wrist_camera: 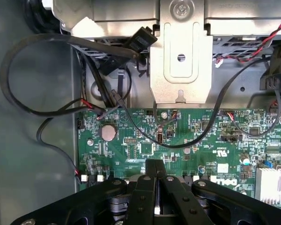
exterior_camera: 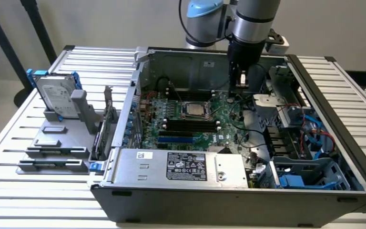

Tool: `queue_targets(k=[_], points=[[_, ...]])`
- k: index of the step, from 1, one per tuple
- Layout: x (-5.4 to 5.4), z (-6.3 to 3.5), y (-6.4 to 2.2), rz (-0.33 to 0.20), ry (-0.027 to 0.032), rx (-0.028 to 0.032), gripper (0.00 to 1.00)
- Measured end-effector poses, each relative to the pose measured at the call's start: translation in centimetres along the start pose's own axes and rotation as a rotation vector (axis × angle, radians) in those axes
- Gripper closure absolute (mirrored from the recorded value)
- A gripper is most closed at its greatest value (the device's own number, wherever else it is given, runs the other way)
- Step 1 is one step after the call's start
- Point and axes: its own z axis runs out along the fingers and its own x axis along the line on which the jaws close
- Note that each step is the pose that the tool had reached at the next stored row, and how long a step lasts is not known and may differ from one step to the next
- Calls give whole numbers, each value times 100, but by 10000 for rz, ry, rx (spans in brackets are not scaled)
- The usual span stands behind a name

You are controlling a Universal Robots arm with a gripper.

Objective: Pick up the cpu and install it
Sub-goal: 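Close the cpu cover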

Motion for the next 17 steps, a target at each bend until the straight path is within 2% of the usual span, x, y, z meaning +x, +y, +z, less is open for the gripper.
queue_targets(k=[4, 6, 8, 11, 13, 14, 15, 16, 17], points=[[-3, 71, -2, 0, 5, 0, 89], [-5, 98, -3, 0, 27, 2, 89], [-5, 112, -3, -1, 85, 4, 89], [-4, 129, -4, -1, 204, 9, 89], [-5, 140, -7, 0, 221, 37, 89], [-6, 144, -8, 1, 221, 82, 89], [-6, 144, -8, 5, 218, 158, 89], [-6, 144, -9, 13, 215, 275, 89], [-6, 145, -9, 22, 210, 451, 89]])
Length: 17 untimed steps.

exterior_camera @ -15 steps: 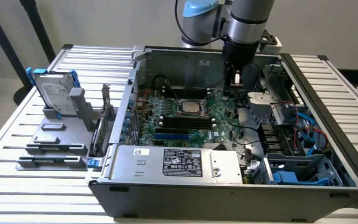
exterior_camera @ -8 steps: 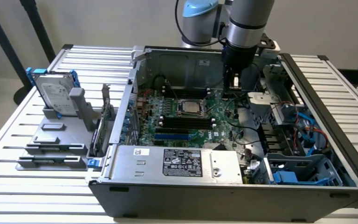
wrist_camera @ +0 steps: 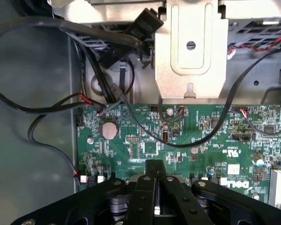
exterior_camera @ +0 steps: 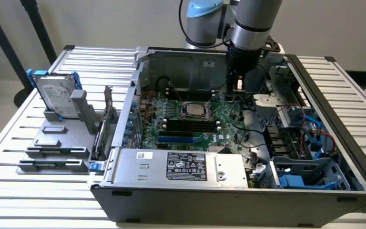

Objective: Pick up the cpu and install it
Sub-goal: 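Close the cpu cover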

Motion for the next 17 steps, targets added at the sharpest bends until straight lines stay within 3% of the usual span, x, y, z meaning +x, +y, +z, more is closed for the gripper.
queue_targets(k=[2, 4, 6, 12, 17], points=[[0, 0, 0, 23, -12, 340, 89], [0, 0, 0, 43, -22, 629, 89], [0, -1, 0, 56, -29, 824, 89], [-2, -2, -40, 86, -46, 1281, 89], [-4, -1, -91, 123, -64, 1808, 89]])
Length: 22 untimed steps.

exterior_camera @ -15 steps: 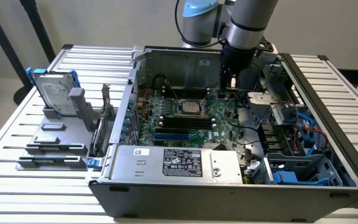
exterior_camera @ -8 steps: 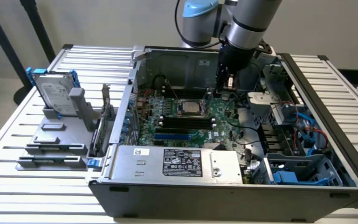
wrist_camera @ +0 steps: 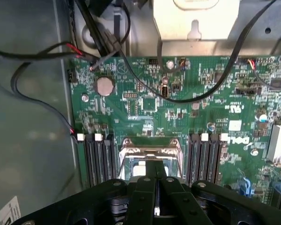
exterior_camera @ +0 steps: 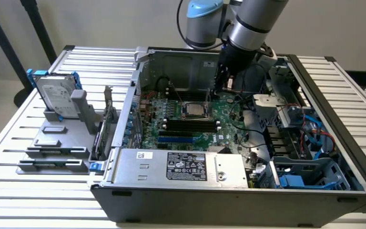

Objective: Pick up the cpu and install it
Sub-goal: 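Close the cpu cover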

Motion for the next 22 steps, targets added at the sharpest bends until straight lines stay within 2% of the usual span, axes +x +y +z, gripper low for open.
queue_targets(k=[11, 14, 16, 18, 22], points=[[-7, 29, -142, 74, -40, 1092, 89], [-12, 43, -187, 90, -49, 1347, 89], [-17, 62, -223, 98, -52, 1459, 89], [-24, 86, -261, 105, -57, 1530, 89], [-41, 153, -324, 108, -59, 1603, 89]])
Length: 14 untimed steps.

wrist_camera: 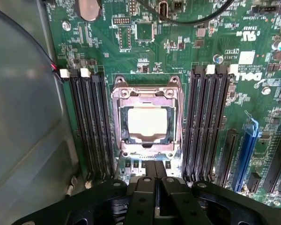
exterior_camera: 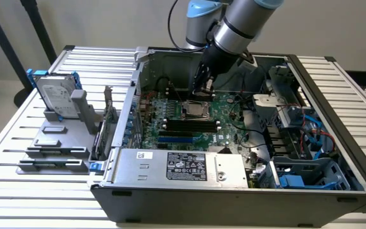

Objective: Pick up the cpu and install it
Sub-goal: 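Close the cpu cover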

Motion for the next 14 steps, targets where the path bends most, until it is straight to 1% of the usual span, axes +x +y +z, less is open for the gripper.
queue_targets(k=[11, 13, 14], points=[[-23, 237, -73, -1, 4, 7, 89], [-25, 269, -65, -14, 35, 9, 89], [-25, 282, -61, -25, 64, 10, 89]])
